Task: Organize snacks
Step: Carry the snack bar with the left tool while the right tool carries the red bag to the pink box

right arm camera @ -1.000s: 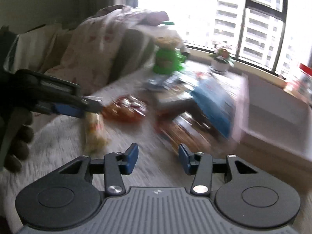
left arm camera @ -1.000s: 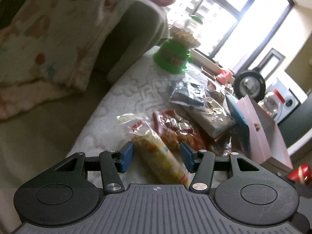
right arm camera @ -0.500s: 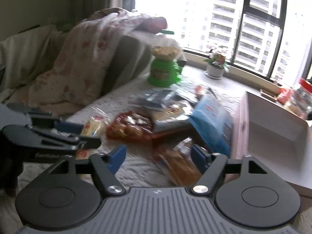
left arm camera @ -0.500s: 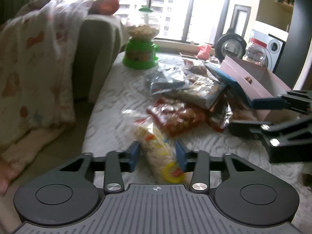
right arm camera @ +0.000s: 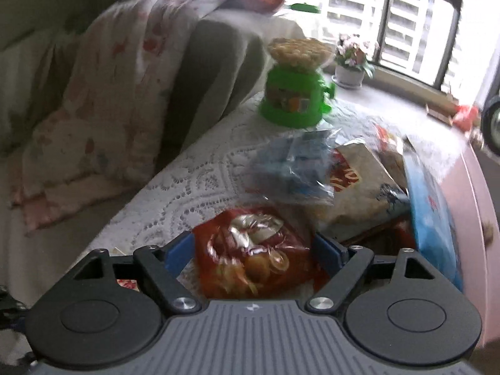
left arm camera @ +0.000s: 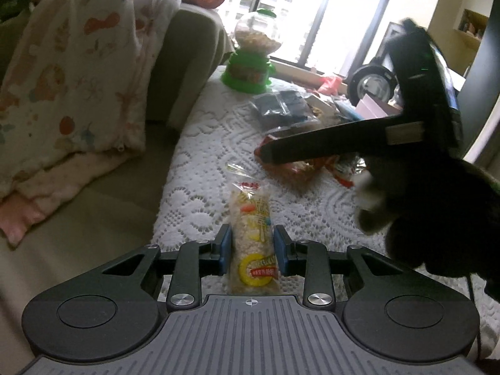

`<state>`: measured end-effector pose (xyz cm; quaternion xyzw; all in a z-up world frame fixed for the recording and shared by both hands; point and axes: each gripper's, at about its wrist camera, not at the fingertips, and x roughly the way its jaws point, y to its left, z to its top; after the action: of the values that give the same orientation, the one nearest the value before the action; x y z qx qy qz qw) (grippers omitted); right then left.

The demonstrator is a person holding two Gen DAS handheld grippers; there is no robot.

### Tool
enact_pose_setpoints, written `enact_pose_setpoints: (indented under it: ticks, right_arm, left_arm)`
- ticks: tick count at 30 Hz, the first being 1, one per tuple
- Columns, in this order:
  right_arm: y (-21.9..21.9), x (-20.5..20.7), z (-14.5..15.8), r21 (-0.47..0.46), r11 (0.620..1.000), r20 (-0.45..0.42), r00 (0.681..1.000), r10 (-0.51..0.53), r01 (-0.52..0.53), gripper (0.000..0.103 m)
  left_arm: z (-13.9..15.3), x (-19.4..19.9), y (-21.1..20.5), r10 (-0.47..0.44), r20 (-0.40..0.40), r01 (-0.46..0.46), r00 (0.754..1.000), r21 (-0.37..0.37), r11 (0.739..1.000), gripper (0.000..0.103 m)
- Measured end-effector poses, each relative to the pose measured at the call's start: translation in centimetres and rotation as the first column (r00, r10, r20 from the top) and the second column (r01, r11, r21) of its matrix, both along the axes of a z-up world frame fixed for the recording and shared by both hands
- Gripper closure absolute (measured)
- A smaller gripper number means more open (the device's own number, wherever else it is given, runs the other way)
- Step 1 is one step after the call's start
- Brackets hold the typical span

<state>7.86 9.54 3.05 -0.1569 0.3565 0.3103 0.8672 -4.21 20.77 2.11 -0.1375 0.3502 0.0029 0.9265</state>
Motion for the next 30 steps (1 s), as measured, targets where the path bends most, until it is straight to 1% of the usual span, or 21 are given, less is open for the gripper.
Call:
enact_pose_setpoints:
  ticks: [2, 4, 6, 9, 12, 17, 19, 21, 23, 24, 27, 30]
  right_arm:
    - [0.4, 0.1, -0.1, -0.008, 1.000, 0.002, 1.000, 0.012, -0.012, 0.015]
    - [0.5, 0.2, -0.2, -0.008, 1.000, -0.006, 1.000, 0.022, -0.023, 0.015]
    - [0.3, 0.5, 0.0, -0.007, 1.000, -0.016, 0.999, 0.030, -0.031, 0.018]
    - [-0.4, 0.4, 0.2, 0.004, 0.999, -0.055, 0.997, 0.055, -0.055, 0.023]
    - [-1.5, -0.9, 0.3, 0.015, 0.996, -0.083, 0.992, 0.093, -0.092, 0.025]
    - [-3.9, -3.6, 0.5, 0.024, 0.983, -0.091, 0.978, 0.186, -0.185, 0.025]
    - [-4.9, -4.6, 0.5, 0.022, 0.978, -0.081, 0.975, 0.208, -0.207, 0.025]
    - [-6.0, -5.7, 0.6, 0.010, 0.969, -0.065, 0.967, 0.248, -0.247, 0.020]
    - [-6.8, -6.9, 0.4, -0.020, 0.958, -0.044, 0.958, 0.284, -0.285, 0.018]
    - [-7.1, -7.6, 0.4, -0.041, 0.954, -0.020, 0.955, 0.296, -0.297, 0.018]
    - [-8.0, -9.0, 0.1, -0.108, 0.946, 0.043, 0.950, 0.311, -0.305, 0.018]
    - [-9.3, -9.9, 0.0, -0.133, 0.943, 0.071, 0.946, 0.317, -0.306, 0.018]
  left_arm:
    - [-0.1, 0.0, 0.0, -0.001, 0.005, 0.001, 1.000, -0.002, 1.000, 0.069]
    - [-0.2, -0.2, 0.2, 0.001, 0.010, -0.001, 1.000, -0.009, 1.000, 0.069]
    - [-0.3, -0.2, 0.3, 0.002, 0.012, -0.001, 1.000, -0.015, 1.000, 0.069]
    - [-0.2, -0.3, 0.3, 0.002, 0.013, -0.002, 1.000, -0.017, 1.000, 0.069]
    - [-0.2, -0.3, 0.3, 0.001, 0.012, -0.001, 1.000, -0.018, 1.000, 0.069]
    - [-0.2, -0.2, 0.3, 0.001, 0.009, -0.001, 1.000, -0.016, 1.000, 0.069]
    - [-0.2, -0.1, 0.2, 0.001, 0.007, -0.001, 1.000, -0.013, 1.000, 0.069]
    - [-0.2, -0.1, 0.1, -0.002, 0.005, 0.002, 1.000, -0.015, 1.000, 0.069]
    - [-0.3, 0.0, 0.0, -0.004, 0.004, 0.004, 1.000, -0.014, 1.000, 0.069]
    - [-0.3, 0.0, -0.1, -0.004, 0.002, 0.004, 1.000, -0.012, 1.000, 0.069]
    - [-0.3, 0.1, -0.2, -0.004, -0.001, 0.004, 1.000, -0.007, 1.000, 0.069]
    - [-0.3, 0.1, -0.2, -0.003, -0.001, 0.003, 1.000, -0.006, 1.000, 0.069]
